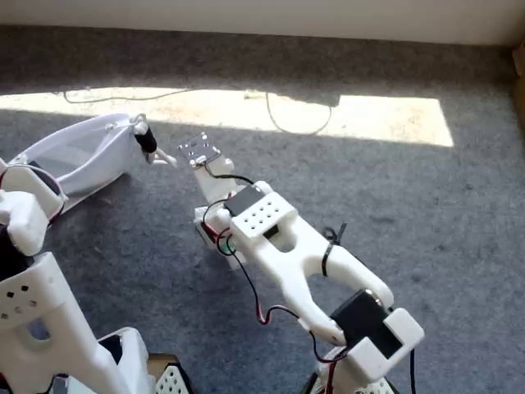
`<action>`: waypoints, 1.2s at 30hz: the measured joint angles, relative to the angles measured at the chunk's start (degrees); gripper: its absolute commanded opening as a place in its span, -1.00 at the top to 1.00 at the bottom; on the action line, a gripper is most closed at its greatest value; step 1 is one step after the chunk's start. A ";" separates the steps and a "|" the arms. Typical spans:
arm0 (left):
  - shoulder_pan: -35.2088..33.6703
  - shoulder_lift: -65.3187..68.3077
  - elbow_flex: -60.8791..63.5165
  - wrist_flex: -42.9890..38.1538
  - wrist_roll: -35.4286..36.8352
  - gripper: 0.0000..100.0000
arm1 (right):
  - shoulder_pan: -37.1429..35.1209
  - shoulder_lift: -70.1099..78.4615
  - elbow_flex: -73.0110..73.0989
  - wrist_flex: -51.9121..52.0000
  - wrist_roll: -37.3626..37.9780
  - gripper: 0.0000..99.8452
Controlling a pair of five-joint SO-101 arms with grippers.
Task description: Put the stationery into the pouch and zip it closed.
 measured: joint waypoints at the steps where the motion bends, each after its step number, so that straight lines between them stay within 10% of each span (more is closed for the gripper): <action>1: 0.97 0.00 0.00 0.00 0.00 0.99 | 0.97 -1.14 0.62 0.00 0.26 0.99; 16: 16.97 0.00 0.09 -1.58 1.58 0.99 | 16.62 -4.40 1.49 0.00 4.13 0.99; 36: 17.76 -0.53 3.78 -4.31 1.58 0.98 | 20.92 15.65 -8.79 9.49 7.65 0.94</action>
